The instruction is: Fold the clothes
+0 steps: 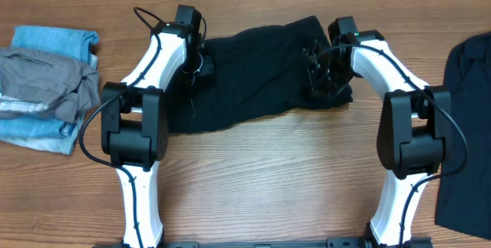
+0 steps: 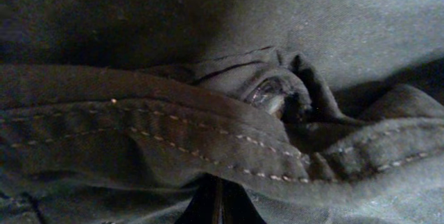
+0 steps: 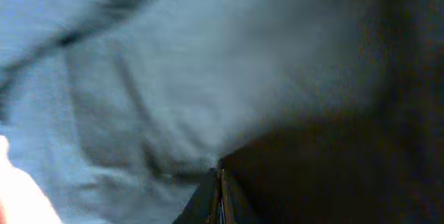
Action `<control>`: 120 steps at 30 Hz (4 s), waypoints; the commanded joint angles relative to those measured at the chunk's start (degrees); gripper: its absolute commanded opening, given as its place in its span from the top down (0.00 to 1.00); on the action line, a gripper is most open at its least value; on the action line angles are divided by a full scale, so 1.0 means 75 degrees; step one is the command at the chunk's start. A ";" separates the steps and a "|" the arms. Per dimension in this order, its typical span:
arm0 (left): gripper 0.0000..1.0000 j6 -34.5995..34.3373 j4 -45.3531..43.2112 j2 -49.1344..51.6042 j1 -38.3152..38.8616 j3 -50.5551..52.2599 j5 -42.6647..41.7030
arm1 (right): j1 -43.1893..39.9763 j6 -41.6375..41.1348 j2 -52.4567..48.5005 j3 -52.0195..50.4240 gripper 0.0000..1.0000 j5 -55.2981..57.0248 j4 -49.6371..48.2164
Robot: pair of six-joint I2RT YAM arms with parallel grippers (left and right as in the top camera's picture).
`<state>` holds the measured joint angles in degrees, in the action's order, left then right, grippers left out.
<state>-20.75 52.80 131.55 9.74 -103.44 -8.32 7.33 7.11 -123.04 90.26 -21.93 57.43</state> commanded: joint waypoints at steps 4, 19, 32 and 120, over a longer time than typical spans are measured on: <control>0.96 0.0414 0.0169 0.0160 -0.0047 0.0020 0.1212 | -0.0364 0.0050 0.0146 -0.0117 0.96 0.2270 -0.0539; 0.95 0.0778 0.0836 -0.1303 -0.0023 -0.1682 0.1918 | -0.1212 -0.0207 0.0114 0.0580 0.96 0.0533 -0.0953; 0.96 0.0166 -0.0067 -0.0041 0.0332 -0.1055 0.0076 | 0.0662 -0.0201 -0.0758 0.0758 0.96 0.0055 -0.4083; 0.15 0.0787 0.2812 0.0475 0.0493 -0.2970 0.1358 | -0.2553 -0.1343 0.0163 -0.0373 0.96 -0.0653 -0.1282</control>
<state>-14.81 73.34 135.98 13.21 -126.02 1.93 -7.90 -3.01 -123.20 85.67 -28.12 46.37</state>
